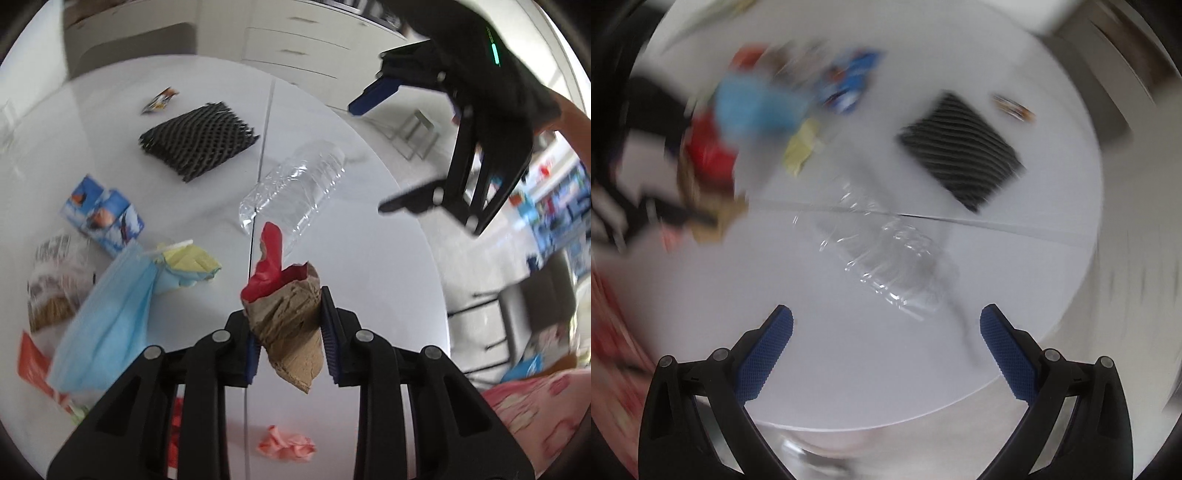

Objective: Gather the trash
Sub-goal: 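Grasp the clear plastic bottle with the right tool, then drop the paper bag and bottle into the wastebasket, opening both tools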

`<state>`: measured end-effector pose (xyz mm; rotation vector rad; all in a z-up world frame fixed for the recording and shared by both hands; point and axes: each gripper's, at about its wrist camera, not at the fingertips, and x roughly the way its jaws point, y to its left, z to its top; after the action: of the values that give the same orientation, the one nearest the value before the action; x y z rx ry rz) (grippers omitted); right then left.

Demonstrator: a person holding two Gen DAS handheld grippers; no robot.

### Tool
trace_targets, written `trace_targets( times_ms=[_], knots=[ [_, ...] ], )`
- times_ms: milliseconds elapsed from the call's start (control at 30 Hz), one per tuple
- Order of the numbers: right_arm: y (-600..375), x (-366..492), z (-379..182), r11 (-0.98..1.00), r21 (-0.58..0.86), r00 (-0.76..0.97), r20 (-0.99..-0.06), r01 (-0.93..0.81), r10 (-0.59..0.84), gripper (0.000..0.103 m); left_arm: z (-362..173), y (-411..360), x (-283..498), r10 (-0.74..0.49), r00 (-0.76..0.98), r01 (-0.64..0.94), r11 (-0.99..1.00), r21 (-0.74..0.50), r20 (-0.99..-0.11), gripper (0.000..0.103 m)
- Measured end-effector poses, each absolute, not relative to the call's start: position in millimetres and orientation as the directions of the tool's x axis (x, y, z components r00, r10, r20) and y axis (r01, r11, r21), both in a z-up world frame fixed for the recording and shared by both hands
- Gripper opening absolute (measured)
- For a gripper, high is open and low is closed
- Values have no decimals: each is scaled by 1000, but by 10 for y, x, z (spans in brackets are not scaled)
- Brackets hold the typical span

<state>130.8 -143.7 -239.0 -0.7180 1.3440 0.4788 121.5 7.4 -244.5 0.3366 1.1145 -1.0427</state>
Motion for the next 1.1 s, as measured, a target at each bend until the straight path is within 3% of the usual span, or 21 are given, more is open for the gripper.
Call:
trace_targets(
  times_ms=[267, 300, 400, 567, 800, 967, 1100],
  knots=[
    [-1301, 1373, -2821, 428, -237, 192, -970, -872, -147, 97, -2464, 177, 1237, -499, 88, 688, 656, -310, -862, 27],
    [-1288, 1367, -2861, 405, -239, 194, -970, -882, -148, 95, -2457, 198, 1236, -499, 92, 670, 671, -317, -862, 27],
    [-1292, 1401, -2935, 407, -223, 175, -973, -886, -151, 70, -2453, 224, 1221, -496, 101, 634, 700, -328, -862, 27],
    [-1476, 1413, -2796, 551, -166, 151, -986, -818, -73, 69, -2395, 197, 1096, -484, 114, 619, 718, -319, -867, 27],
    [-2380, 689, -2217, 892, 12, 241, -961, -453, 136, 69, -2043, -176, 620, -539, 74, 687, 637, -349, -839, 27],
    [-3005, -440, -2130, 987, 78, 293, -949, -141, 116, 69, -1862, -848, -56, -595, -65, 797, 452, -400, -801, 27],
    [-3487, -1353, -2239, 988, 125, 282, -955, 89, 95, 69, -1948, -1376, -576, -572, -173, 843, 336, -421, -802, 27]
  ],
)
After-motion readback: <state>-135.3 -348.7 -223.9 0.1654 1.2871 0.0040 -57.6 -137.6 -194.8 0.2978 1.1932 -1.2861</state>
